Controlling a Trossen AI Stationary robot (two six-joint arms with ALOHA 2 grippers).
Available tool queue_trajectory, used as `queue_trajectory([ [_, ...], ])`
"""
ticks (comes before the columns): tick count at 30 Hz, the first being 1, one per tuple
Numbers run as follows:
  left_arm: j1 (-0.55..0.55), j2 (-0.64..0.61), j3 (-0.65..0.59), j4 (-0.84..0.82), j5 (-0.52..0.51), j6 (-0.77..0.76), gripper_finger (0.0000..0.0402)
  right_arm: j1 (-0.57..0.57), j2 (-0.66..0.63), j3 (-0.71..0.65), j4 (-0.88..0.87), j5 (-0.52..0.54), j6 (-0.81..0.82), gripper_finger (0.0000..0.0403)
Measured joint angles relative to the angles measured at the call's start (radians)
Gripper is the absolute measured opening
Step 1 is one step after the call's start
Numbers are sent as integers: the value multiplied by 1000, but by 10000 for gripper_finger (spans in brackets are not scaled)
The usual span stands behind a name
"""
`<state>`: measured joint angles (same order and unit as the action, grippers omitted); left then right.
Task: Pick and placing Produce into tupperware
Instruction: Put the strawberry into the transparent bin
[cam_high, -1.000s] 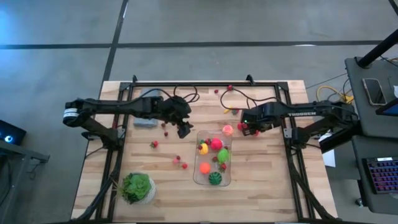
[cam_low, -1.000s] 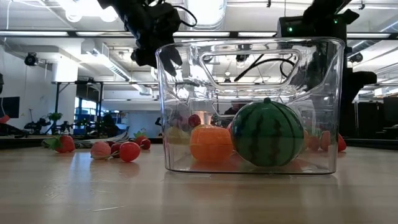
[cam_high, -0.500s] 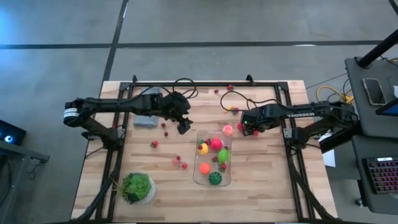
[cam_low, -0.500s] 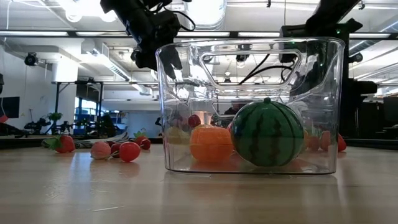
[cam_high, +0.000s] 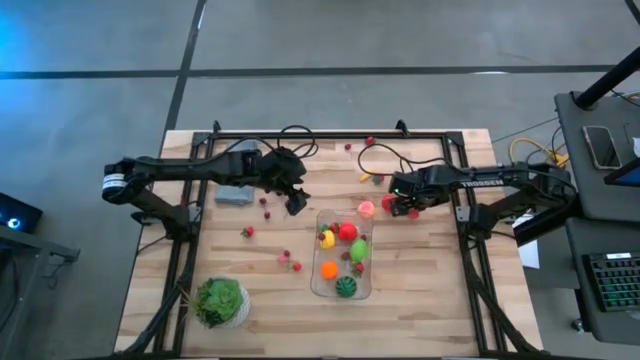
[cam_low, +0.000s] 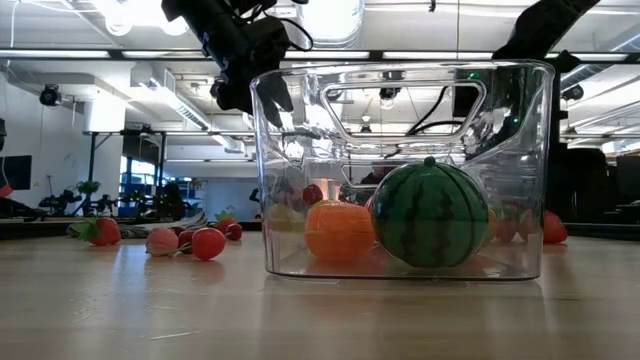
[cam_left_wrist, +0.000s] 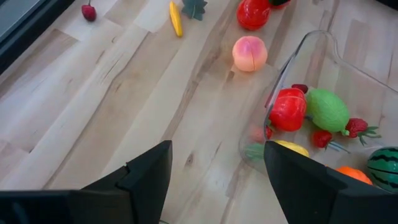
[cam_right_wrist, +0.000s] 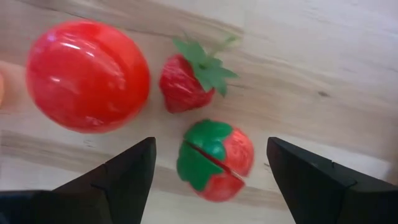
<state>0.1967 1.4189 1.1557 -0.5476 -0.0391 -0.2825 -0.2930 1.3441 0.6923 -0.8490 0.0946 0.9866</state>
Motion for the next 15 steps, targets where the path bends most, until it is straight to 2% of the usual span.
queue_trajectory([
  [15, 0, 0, 0, 0, 0, -2, 239, 0, 0, -47, 8, -27, -27, 297],
])
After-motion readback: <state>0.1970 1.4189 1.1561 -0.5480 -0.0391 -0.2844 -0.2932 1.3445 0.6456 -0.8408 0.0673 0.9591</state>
